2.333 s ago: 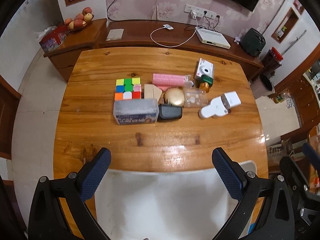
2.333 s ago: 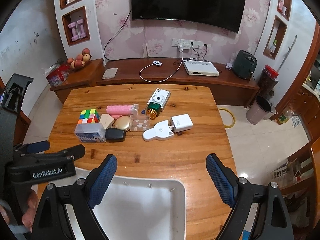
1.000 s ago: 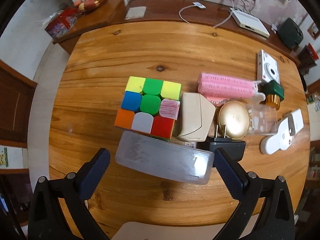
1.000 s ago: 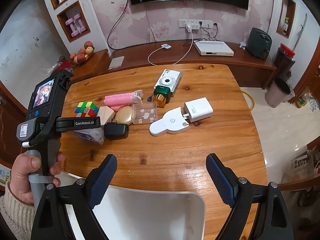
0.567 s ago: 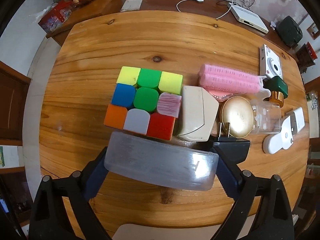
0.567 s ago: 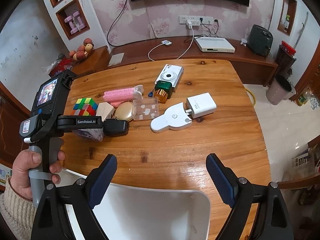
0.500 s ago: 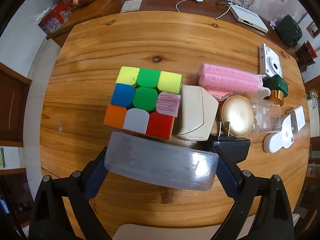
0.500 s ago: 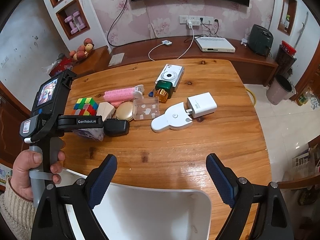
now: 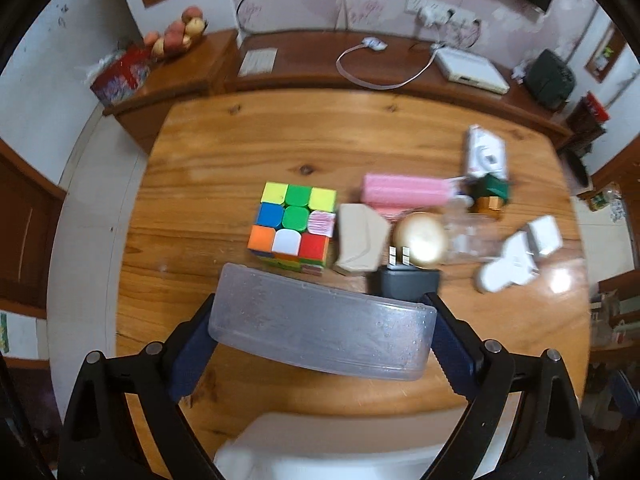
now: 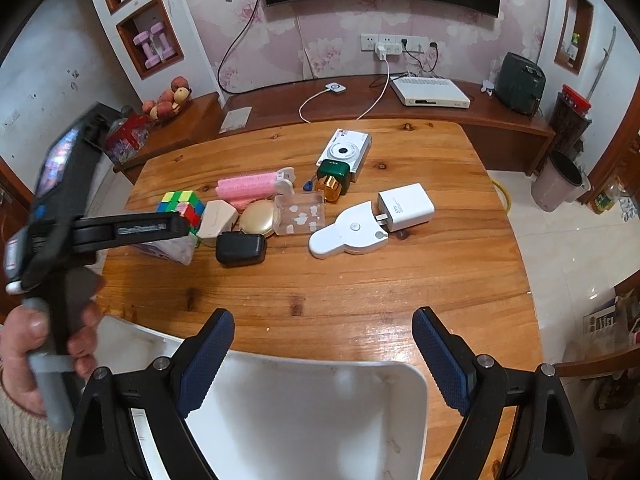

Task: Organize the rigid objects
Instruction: 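Carry the clear box with the left tool into the tray and open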

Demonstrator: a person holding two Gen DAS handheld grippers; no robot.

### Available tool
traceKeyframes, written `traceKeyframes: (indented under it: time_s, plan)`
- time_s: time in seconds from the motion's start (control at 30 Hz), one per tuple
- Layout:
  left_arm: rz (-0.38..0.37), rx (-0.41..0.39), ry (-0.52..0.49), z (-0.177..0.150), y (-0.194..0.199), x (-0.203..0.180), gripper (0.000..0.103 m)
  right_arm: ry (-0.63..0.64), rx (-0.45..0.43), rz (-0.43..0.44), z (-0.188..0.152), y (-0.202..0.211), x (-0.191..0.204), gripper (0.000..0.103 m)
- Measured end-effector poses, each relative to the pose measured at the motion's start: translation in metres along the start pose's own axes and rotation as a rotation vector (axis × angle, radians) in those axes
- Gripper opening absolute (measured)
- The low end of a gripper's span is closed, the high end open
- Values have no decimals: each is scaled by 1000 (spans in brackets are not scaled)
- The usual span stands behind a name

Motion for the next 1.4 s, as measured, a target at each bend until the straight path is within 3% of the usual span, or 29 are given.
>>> traceKeyframes:
  time_s: [0.27,0.63,0.93,1.2,1.4]
  plan:
    - [-51,-101,-50,-31,81,7,96,35,-59,-11,-9,41,16,91]
    - [-85,-149,-55,-100,137,28,96,99,-124,4,-44,101,40,91]
    - [-134,-130,-48,-164,132,18,96,137,-90,4,-97,106,43,91]
    - [-85,-91,-99,-198,93,3,96,107,-16,-17,-131,82,25,91]
    - [-60,-42,-116,-210,61,-1,96,57,34,-19,-136,61,11,91]
Point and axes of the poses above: each gripper's, at about its wrist camera, not at the fingertips, and y roughly against the way its jaws point, x to its left, z to its top, the point moved 6 cm from there along -y, roughly the way its jaws point, and after that the axes turned 4 degrees about z, right-handed, at the moved point
